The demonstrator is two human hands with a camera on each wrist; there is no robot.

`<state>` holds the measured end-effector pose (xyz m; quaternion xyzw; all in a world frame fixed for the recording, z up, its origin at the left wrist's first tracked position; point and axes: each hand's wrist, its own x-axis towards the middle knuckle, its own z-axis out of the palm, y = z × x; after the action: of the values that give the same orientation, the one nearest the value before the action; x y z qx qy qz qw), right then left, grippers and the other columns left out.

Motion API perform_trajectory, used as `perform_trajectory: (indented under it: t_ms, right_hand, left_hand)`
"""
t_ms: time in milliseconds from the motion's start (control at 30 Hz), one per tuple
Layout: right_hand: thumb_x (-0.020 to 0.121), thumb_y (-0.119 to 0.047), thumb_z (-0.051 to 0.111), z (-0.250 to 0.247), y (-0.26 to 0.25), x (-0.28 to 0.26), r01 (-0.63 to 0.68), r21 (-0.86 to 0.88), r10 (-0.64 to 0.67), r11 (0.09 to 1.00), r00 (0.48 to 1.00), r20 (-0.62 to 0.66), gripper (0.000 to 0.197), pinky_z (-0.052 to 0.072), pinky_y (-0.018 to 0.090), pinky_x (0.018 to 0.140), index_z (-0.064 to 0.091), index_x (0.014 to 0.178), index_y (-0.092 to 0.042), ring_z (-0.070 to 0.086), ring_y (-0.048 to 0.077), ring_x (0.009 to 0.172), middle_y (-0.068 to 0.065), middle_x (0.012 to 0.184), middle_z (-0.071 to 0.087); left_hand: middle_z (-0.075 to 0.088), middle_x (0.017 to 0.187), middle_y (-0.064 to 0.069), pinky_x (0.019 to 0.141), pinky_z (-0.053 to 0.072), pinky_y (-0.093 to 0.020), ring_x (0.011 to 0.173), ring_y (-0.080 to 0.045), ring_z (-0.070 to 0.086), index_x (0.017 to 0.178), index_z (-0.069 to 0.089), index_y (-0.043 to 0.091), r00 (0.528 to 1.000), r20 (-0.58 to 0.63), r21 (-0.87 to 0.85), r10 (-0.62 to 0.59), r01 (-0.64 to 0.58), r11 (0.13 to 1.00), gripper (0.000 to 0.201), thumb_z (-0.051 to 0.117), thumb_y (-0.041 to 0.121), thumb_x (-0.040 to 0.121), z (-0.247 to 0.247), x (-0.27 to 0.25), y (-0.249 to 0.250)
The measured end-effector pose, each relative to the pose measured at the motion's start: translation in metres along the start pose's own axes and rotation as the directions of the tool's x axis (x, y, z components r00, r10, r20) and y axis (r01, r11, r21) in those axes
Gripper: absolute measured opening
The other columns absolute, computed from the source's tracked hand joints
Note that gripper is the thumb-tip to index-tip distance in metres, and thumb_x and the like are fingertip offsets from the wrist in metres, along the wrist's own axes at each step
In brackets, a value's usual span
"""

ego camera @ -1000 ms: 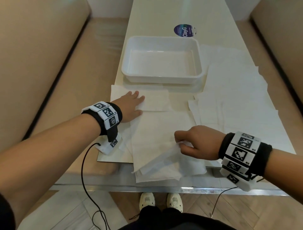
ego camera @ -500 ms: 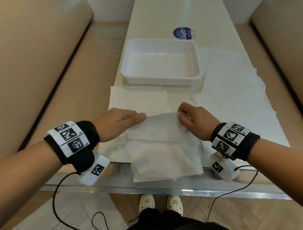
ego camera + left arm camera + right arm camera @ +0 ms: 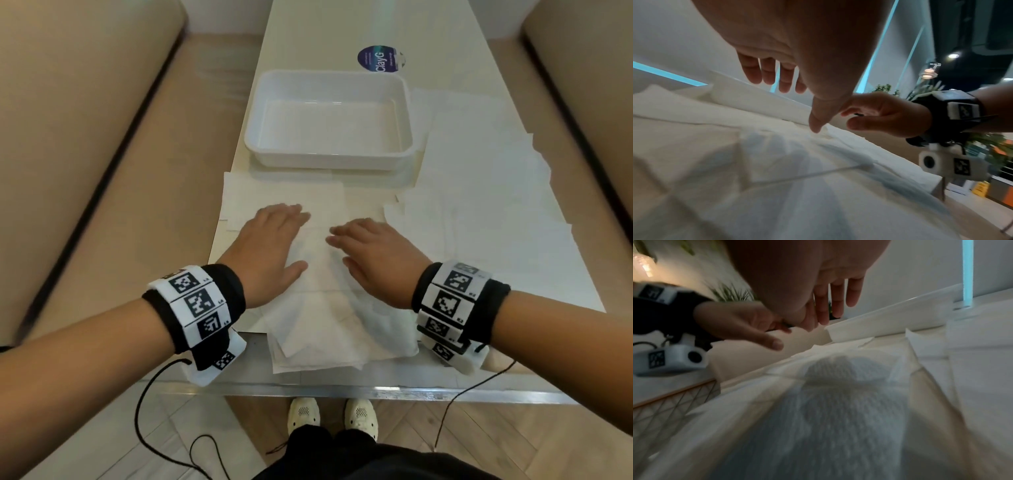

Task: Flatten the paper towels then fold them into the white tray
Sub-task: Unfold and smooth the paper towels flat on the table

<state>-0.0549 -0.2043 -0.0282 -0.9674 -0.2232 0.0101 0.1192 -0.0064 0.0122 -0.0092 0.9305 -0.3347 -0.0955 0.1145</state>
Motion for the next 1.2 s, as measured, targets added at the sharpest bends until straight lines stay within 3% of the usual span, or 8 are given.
perform_trajectory:
  t_ms: [67, 133, 233, 500, 767, 867, 1000, 1200]
  right_hand:
    - [0.099, -0.024, 0.043, 0.01, -0.003, -0.003, -0.071, -0.001, 0.07, 0.997, 0.981, 0.18, 0.054, 0.023, 0.041, 0.116, 0.028, 0.149, -0.012, 0.024, 0.028, 0.143, 0.008, 0.156, 0.027]
    - [0.103, -0.033, 0.029, 0.017, -0.003, -0.006, -0.136, -0.035, 0.14, 0.99, 0.942, 0.304, 0.06, 0.005, 0.035, 0.12, 0.002, 0.153, -0.015, 0.0, 0.021, 0.148, 0.003, 0.161, 0.0]
    - [0.103, -0.037, 0.023, 0.022, -0.002, -0.007, -0.172, -0.048, 0.178, 0.984, 0.918, 0.356, 0.062, -0.002, 0.033, 0.118, -0.01, 0.151, -0.016, -0.01, 0.018, 0.147, 0.002, 0.16, -0.012]
    - [0.102, -0.046, 0.02, 0.021, 0.012, -0.018, -0.194, -0.075, 0.207, 0.978, 0.871, 0.445, 0.068, -0.006, 0.031, 0.118, -0.016, 0.149, -0.015, -0.018, 0.017, 0.145, 0.002, 0.157, -0.022]
    - [0.101, -0.047, 0.024, -0.003, 0.03, -0.035, -0.231, -0.162, 0.282, 0.959, 0.791, 0.543, 0.074, -0.004, 0.032, 0.12, -0.018, 0.148, -0.009, -0.017, 0.021, 0.146, 0.008, 0.157, -0.022]
    - [0.101, -0.047, 0.026, -0.01, 0.022, -0.031, -0.215, -0.13, 0.252, 0.968, 0.816, 0.52, 0.073, -0.006, 0.032, 0.118, -0.016, 0.149, -0.01, -0.017, 0.02, 0.146, 0.007, 0.157, -0.021]
    - [0.102, -0.043, 0.024, -0.004, -0.001, -0.005, -0.145, -0.079, 0.165, 0.986, 0.868, 0.468, 0.068, -0.007, 0.032, 0.117, -0.012, 0.15, -0.012, -0.015, 0.019, 0.146, 0.004, 0.158, -0.018]
    - [0.102, -0.041, 0.027, 0.014, -0.004, 0.003, -0.166, -0.09, 0.189, 0.982, 0.839, 0.51, 0.07, -0.002, 0.035, 0.12, -0.014, 0.149, -0.009, -0.017, 0.022, 0.146, 0.008, 0.157, -0.021]
  left_hand:
    - [0.004, 0.162, -0.001, 0.119, 0.001, -0.028, 0.149, -0.016, 0.0, 0.153, 0.011, 0.016, 0.991, 0.128, -0.001, 0.028, -0.028, 1.0, 0.067, 0.042, 0.041, 0.099, 0.007, 0.005, 0.012]
    - [-0.007, 0.162, -0.003, 0.116, -0.005, -0.024, 0.148, -0.014, -0.009, 0.154, 0.001, 0.014, 0.965, 0.263, 0.003, 0.005, -0.006, 1.0, 0.065, 0.032, 0.04, 0.102, 0.017, 0.011, 0.021]
    - [-0.017, 0.16, -0.006, 0.118, -0.006, -0.028, 0.147, -0.017, -0.015, 0.152, -0.008, 0.011, 0.933, 0.358, 0.033, -0.031, 0.021, 0.999, 0.064, 0.024, 0.038, 0.104, 0.034, 0.017, 0.022]
    - [-0.029, 0.156, -0.006, 0.118, -0.01, -0.03, 0.144, -0.016, -0.025, 0.15, -0.018, 0.011, 0.901, 0.428, 0.137, -0.068, 0.009, 0.991, 0.07, 0.018, 0.047, 0.102, 0.038, 0.007, -0.001]
    - [-0.029, 0.156, -0.008, 0.12, -0.008, -0.033, 0.144, -0.017, -0.026, 0.148, -0.02, 0.009, 0.849, 0.501, 0.222, -0.17, 0.064, 0.973, 0.079, 0.021, 0.054, 0.099, 0.016, -0.012, -0.031]
    - [-0.026, 0.157, -0.009, 0.119, -0.009, -0.031, 0.144, -0.018, -0.025, 0.149, -0.018, 0.008, 0.864, 0.477, 0.19, -0.163, 0.08, 0.979, 0.079, 0.024, 0.053, 0.1, 0.008, -0.009, -0.022]
    - [-0.022, 0.159, -0.006, 0.119, -0.008, -0.028, 0.146, -0.015, -0.02, 0.151, -0.013, 0.01, 0.9, 0.435, 0.086, -0.02, -0.019, 0.996, 0.075, 0.026, 0.05, 0.101, 0.01, 0.009, 0.012]
    - [-0.025, 0.157, -0.006, 0.118, -0.009, -0.028, 0.145, -0.015, -0.023, 0.151, -0.015, 0.01, 0.869, 0.495, 0.11, -0.019, -0.041, 0.993, 0.077, 0.027, 0.05, 0.1, 0.026, 0.018, 0.013]
